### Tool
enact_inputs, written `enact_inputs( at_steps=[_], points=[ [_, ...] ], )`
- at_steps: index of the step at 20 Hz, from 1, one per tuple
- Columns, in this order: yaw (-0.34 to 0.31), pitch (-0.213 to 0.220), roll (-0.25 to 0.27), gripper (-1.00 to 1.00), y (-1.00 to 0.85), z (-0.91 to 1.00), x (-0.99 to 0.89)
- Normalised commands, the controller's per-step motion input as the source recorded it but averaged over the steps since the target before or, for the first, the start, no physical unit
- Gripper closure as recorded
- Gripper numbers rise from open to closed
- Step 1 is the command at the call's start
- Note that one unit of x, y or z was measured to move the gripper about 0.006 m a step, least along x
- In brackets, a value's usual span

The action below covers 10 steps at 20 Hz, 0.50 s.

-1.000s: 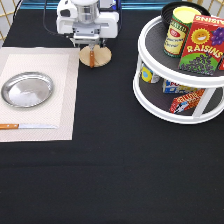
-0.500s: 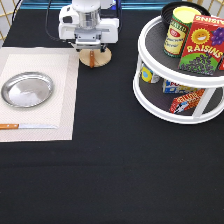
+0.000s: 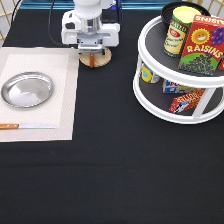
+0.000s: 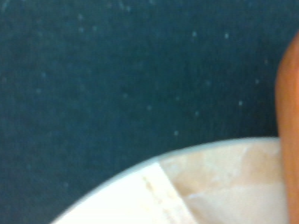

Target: Arrange plate and fork

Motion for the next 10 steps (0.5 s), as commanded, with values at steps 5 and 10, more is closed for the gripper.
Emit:
enact_inputs(
  at_steps=[5,10],
  points=[
    [0.069,-0.028,-0.011,1.0,-0.04,-0.02,-0.01],
    [0.055,-0.039,-0.008,1.0,-0.06,-0.03,-0.03]
  ],
)
